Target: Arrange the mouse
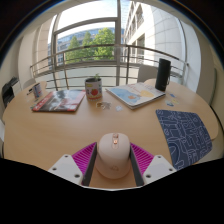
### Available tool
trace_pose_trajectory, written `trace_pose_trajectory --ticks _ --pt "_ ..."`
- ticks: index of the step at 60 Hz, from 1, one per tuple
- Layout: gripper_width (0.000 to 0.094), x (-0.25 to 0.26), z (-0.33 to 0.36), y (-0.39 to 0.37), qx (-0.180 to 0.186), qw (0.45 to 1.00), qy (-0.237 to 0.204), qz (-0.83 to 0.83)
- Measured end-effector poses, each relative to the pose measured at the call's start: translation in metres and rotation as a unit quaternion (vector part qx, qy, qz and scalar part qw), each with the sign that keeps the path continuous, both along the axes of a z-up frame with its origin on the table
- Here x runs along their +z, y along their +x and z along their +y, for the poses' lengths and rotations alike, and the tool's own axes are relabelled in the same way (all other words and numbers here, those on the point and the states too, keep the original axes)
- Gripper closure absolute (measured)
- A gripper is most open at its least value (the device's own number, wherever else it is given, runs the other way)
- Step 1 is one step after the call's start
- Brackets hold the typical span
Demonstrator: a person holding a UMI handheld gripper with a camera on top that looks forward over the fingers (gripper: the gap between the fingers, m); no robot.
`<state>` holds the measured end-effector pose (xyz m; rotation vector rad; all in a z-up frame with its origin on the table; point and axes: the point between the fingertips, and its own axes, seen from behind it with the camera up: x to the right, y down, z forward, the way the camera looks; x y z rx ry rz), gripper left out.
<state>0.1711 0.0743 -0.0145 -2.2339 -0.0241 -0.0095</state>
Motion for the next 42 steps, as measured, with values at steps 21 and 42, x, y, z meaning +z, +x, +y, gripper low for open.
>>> trace_pose_trajectory --ticks 21,42 --pt "0.0529 0.042 0.006 -0.018 0.044 0.999 0.029 -0.008" --pt "0.0533 0.255 0.04 0.101 0.042 0.977 0.204 0.039"
